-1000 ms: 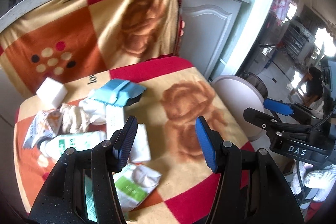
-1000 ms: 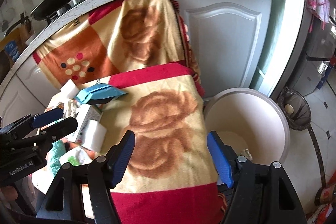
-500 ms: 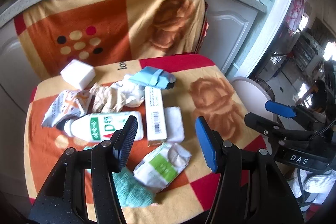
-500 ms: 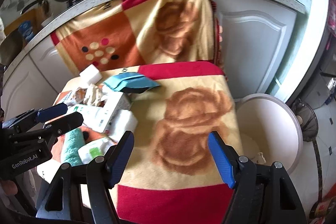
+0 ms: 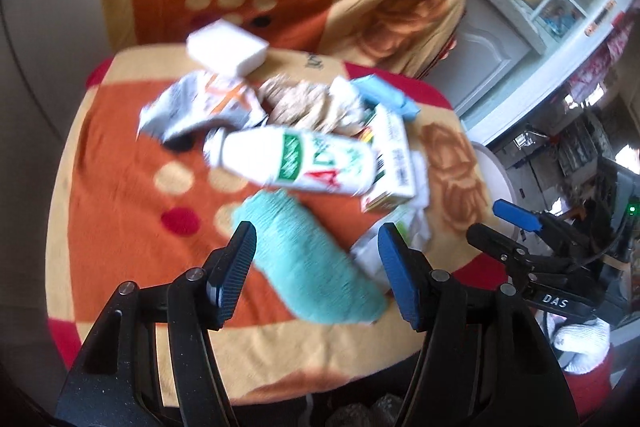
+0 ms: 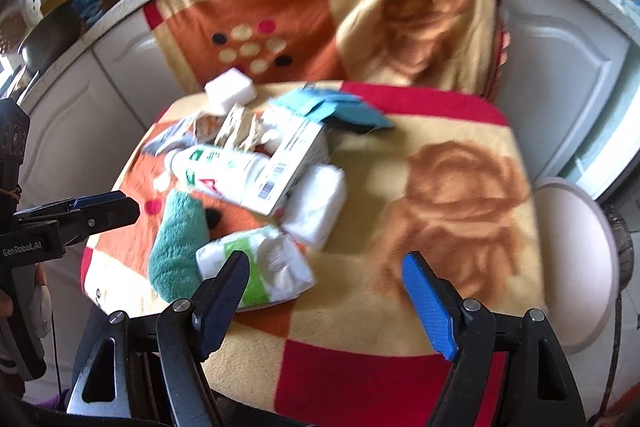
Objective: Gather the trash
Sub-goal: 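Grasp the teal towel with the left tool while the right tool grasps the white-green packet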
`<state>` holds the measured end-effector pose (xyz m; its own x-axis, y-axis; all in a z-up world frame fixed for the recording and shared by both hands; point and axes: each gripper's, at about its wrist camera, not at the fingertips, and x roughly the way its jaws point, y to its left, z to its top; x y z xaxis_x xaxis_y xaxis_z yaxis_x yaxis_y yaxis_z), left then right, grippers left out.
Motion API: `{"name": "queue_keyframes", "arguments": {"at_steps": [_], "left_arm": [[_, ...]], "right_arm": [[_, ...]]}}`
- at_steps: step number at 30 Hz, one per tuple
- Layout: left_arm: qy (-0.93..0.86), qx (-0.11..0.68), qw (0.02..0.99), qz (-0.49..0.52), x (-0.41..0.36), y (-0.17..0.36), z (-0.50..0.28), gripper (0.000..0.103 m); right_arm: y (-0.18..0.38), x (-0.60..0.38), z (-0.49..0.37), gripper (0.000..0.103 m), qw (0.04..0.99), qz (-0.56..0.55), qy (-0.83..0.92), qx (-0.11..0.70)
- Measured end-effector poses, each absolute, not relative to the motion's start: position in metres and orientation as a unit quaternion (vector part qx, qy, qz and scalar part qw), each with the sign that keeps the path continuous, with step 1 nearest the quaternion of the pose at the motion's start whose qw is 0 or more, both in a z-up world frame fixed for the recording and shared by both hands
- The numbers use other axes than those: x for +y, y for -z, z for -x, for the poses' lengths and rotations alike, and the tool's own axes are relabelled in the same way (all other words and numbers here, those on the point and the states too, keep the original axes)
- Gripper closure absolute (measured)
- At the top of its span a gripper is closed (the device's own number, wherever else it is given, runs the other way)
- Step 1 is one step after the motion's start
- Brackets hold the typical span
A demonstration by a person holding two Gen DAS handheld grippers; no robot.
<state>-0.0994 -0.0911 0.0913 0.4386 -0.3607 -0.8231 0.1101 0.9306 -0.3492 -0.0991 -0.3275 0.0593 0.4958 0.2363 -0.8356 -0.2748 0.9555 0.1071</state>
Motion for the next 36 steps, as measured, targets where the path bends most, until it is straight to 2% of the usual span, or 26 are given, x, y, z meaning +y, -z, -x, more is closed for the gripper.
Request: {"name": "queue_keyframes", "arguments": {"at_steps": [9, 17, 19, 21, 22, 24, 27, 29, 32, 36], "left_arm": [[0.140, 0.550, 0.800, 0.194, -0.079, -0.054, 0.094, 0.041], [0.117, 0.569, 0.791, 0.194, -0.092, -0.031, 0.076, 0.041], [0.109, 0.572, 0.791, 0.188, -0.094, -0.026, 0.074, 0.041], [0.106, 0.569, 0.794, 0.189, -0.094, -0.024, 0.074, 0.041], [0.105, 0.567, 0.795, 0.189, -0.094, -0.024, 0.075, 0.041], [0.104, 0.565, 0.797, 0.186, -0.094, -0.024, 0.075, 0.042], [0.107, 0.560, 0.804, 0.171, -0.100, -0.025, 0.077, 0.055], [0.115, 0.556, 0.807, 0.161, -0.102, -0.029, 0.081, 0.069], [0.124, 0.550, 0.814, 0.143, -0.107, -0.039, 0.087, 0.075], [0.138, 0.528, 0.830, 0.115, -0.112, -0.060, 0.098, 0.077]], "right_arm": [[-0.018, -0.310, 0.083, 0.026, 0.835, 0.010, -0.186, 0.518], [-0.001, -0.312, 0.074, 0.026, 0.821, -0.017, -0.210, 0.531], [0.003, -0.311, 0.074, 0.034, 0.817, -0.024, -0.218, 0.534], [0.006, -0.310, 0.073, 0.050, 0.812, -0.032, -0.227, 0.537], [0.007, -0.310, 0.073, 0.054, 0.810, -0.035, -0.233, 0.537], [0.008, -0.309, 0.074, 0.072, 0.808, -0.042, -0.242, 0.536], [0.005, -0.308, 0.077, 0.087, 0.809, -0.040, -0.248, 0.531], [0.000, -0.309, 0.082, 0.090, 0.812, -0.035, -0.251, 0.526], [-0.013, -0.313, 0.091, 0.094, 0.819, -0.028, -0.255, 0.513], [-0.037, -0.322, 0.102, 0.095, 0.833, -0.012, -0.256, 0.490]]}}
